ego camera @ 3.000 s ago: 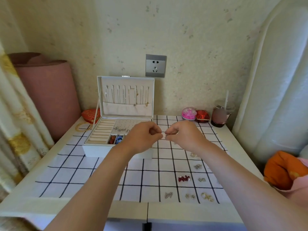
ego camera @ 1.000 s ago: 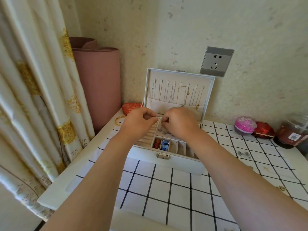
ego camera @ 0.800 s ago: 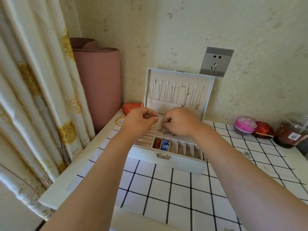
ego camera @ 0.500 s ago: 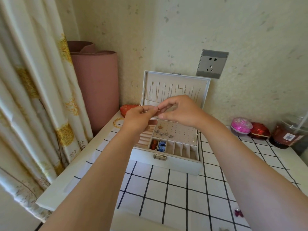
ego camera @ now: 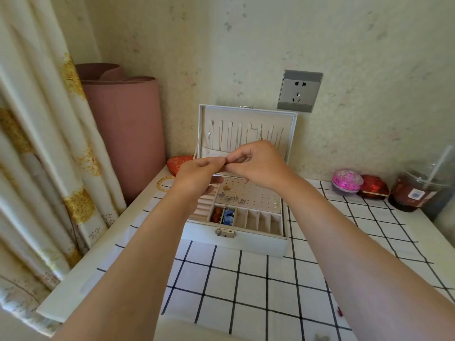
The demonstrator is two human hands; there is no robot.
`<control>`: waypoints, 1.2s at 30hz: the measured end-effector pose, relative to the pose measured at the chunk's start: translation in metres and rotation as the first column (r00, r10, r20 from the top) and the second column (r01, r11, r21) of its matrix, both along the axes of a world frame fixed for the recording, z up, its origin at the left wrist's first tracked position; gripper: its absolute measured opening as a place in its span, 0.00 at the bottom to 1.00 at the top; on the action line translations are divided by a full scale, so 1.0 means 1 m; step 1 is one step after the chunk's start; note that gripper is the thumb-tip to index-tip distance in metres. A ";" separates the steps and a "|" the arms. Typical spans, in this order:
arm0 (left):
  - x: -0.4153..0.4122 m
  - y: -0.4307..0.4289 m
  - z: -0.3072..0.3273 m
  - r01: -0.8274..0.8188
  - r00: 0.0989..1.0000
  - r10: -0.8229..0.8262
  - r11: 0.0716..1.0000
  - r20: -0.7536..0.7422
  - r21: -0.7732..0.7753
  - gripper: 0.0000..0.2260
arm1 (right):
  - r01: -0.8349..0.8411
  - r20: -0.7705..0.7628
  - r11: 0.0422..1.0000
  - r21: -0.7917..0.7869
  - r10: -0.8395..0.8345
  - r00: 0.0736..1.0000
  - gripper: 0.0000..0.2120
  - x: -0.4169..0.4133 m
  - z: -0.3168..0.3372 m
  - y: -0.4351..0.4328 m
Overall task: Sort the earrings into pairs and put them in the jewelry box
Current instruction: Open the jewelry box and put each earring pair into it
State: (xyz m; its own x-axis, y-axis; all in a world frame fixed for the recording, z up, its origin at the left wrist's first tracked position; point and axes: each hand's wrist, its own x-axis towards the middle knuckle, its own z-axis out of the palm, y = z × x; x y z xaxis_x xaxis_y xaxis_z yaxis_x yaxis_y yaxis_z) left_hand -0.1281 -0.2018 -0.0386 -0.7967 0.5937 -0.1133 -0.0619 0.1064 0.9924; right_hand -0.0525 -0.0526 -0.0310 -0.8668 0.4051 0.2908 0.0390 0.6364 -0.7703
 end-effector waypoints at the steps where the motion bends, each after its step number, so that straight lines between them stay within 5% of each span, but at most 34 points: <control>1: 0.000 0.000 0.000 -0.007 1.000 0.007 1.000 -0.028 -0.017 0.10 | 0.010 -0.001 1.000 0.017 -0.010 1.000 0.06 -0.002 -0.002 0.000; 8: 0.005 0.005 -0.006 -0.013 0.970 -0.006 0.997 -0.242 -0.076 0.10 | 0.078 0.037 0.985 0.156 -0.085 0.996 0.02 -0.005 -0.008 0.004; 14: -0.005 0.000 -0.032 -0.111 0.709 -0.280 0.862 -0.647 -0.495 0.16 | 0.047 0.205 0.958 0.283 -0.108 0.973 0.04 -0.001 -0.027 0.011; 18: -0.005 -0.003 -0.034 -0.073 0.617 -0.426 0.806 -0.661 -0.588 0.19 | -0.003 0.194 0.950 0.312 -0.060 0.979 0.03 -0.001 -0.034 0.010; 28: -0.008 -0.003 -0.035 -0.054 0.642 -0.416 0.814 -0.645 -0.579 0.19 | -0.027 0.116 0.923 0.384 -0.020 0.993 0.04 -0.003 -0.046 0.006; 36: -0.007 -0.004 -0.035 -0.057 0.619 -0.432 0.809 -0.656 -0.586 0.18 | -0.155 0.325 0.927 0.343 0.038 0.945 0.07 0.002 -0.030 0.013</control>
State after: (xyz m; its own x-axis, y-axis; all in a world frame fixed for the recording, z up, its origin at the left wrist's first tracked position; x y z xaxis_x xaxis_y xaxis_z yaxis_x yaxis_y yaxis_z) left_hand -0.1350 -0.2062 -0.0740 -0.6155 0.7788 0.1212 0.7332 0.5094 0.4505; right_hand -0.0501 -0.0394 -0.0606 -0.9657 0.2335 0.1133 0.1601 0.8794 -0.4484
